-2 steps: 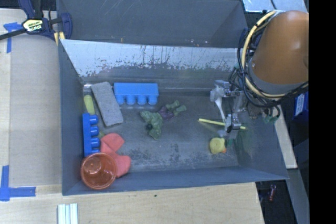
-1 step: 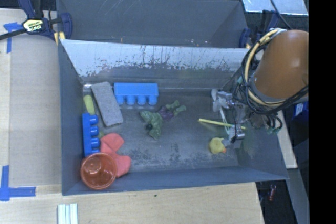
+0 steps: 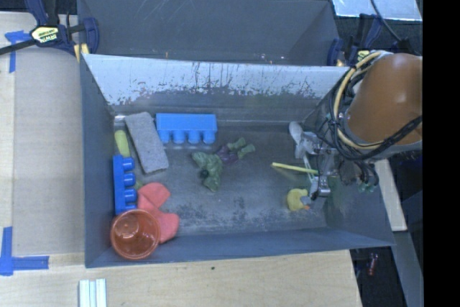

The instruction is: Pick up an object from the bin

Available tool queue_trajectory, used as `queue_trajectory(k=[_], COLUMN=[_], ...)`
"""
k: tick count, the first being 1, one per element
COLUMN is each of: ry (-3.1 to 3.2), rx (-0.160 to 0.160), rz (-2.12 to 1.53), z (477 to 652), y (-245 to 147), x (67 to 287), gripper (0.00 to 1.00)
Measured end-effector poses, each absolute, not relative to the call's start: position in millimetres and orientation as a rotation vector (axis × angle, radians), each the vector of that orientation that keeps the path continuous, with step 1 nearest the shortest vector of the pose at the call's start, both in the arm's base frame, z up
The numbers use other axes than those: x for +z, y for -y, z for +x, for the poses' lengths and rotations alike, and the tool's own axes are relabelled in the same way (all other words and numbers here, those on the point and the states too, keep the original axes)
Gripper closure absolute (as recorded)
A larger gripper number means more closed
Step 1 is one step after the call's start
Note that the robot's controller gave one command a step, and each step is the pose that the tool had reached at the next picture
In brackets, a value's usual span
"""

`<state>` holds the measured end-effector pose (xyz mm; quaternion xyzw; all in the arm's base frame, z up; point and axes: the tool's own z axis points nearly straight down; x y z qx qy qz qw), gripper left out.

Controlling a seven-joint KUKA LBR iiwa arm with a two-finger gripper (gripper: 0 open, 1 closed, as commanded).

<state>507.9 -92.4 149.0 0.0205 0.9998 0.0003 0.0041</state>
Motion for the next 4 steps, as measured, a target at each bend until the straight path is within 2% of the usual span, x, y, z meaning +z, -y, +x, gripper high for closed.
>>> queue_trajectory(k=[1, 2, 3, 4], ry=[-3.129, -3.126, -3.090, -3.091], rx=[-0.002, -0.001, 0.001, 0.001], rz=[0.131, 0.162, 0.390, 0.389], z=[491.2, 488.9, 492.5, 492.4], y=[124, 120, 136, 136], x=[112, 112, 77, 76], gripper=[0.00, 0.00, 1.00, 1.00])
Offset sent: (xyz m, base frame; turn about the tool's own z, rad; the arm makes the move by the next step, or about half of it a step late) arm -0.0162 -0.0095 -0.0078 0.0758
